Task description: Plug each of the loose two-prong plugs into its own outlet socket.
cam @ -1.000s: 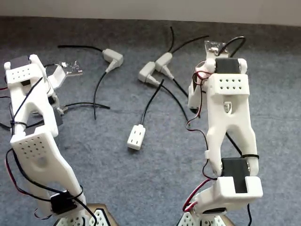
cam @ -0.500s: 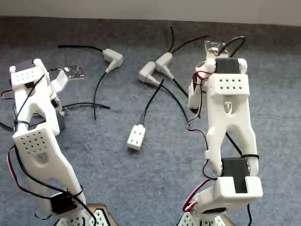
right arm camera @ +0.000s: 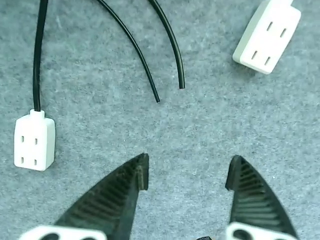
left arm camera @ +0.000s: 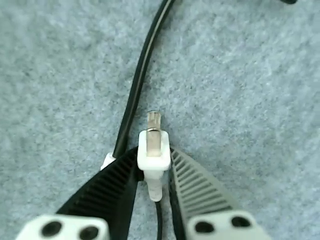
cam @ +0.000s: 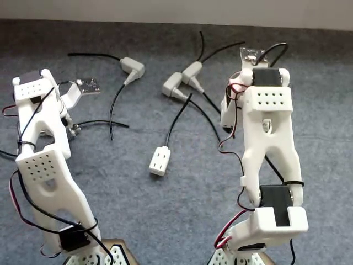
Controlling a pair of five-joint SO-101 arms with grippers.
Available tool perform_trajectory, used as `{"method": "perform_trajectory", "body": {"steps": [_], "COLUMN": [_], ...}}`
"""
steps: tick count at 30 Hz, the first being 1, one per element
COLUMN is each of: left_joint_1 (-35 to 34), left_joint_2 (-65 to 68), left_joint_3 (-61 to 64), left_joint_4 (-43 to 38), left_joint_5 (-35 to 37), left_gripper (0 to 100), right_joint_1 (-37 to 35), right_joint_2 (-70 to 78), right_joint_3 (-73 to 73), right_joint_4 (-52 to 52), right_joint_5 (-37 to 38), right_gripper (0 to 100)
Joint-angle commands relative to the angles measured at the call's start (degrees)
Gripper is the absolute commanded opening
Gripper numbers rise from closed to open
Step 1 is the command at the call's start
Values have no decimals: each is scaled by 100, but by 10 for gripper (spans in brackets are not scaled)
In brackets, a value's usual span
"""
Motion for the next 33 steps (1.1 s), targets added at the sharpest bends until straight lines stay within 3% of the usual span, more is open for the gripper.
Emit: {"method": "perform_trajectory", "body": {"steps": [1, 7, 14, 18, 22, 29, 33], "left_joint_1": [207, 409, 769, 1191, 1912, 2413, 3222], "left_joint_2": [-57, -1103, -2721, -3670, -4778, -6580, -7837], "left_joint_3": [-154, -119, -84, 831, 2413, 4585, 5886], "left_joint_4": [44, 703, 738, 738, 721, -1275, -1793], "left_joint_5": [-571, -545, 765, 1169, 2022, 4070, 4941], "left_gripper": [9, 9, 9, 6, 6, 6, 6], "right_joint_1": [57, 57, 57, 57, 66, 66, 66], "right_joint_2": [-224, -224, -224, -198, -198, -198, -198], "right_joint_3": [-13, -13, -13, -4, -4, -4, -13], "right_joint_4": [180, 180, 180, 180, 180, 180, 171], "right_joint_5": [79, 79, 79, 79, 79, 88, 88], "right_gripper": [254, 254, 254, 254, 254, 254, 254]}}
